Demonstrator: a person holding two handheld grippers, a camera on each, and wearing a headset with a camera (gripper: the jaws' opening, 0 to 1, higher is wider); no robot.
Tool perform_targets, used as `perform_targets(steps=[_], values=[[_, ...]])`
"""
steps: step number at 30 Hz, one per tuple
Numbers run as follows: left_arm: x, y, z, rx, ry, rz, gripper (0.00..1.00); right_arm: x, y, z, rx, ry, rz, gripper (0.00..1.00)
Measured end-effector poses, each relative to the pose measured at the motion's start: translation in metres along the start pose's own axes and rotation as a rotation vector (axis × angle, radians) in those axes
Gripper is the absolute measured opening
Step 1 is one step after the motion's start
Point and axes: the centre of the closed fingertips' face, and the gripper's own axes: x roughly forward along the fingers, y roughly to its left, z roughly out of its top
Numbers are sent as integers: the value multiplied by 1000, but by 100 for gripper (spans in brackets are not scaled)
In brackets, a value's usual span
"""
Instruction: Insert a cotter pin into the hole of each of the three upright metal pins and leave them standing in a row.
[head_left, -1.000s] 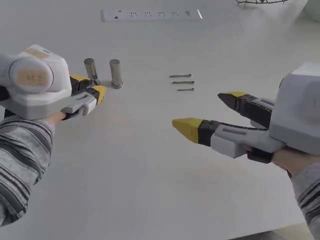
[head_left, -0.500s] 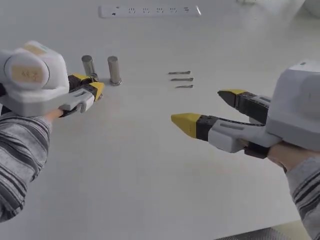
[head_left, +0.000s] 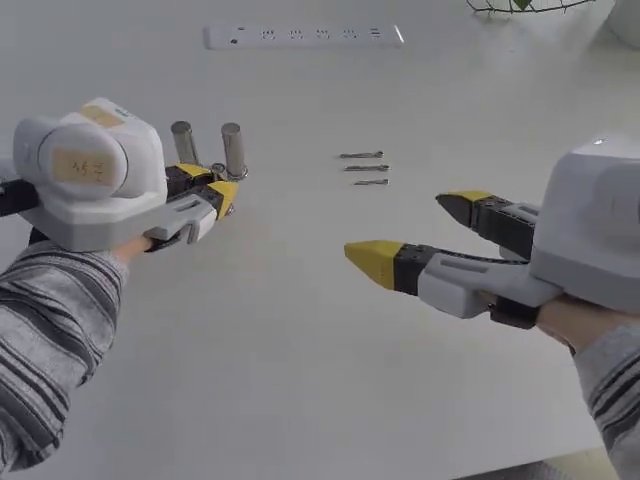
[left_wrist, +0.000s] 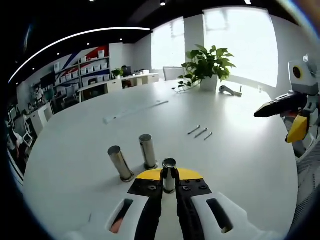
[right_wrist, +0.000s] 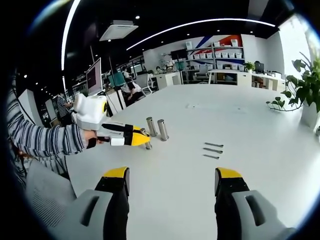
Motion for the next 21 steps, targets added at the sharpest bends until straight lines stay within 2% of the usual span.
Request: perform_targets(steps=[4, 11, 21], values=[[1, -11, 0, 8, 3, -15, 5, 1, 0, 0, 1, 3, 3, 67], [4, -34, -6, 24, 24, -55, 5, 2, 3, -2, -7, 21, 21, 66], [3, -43, -13, 44, 30, -83, 5, 0, -1, -9, -13, 45, 20, 66]])
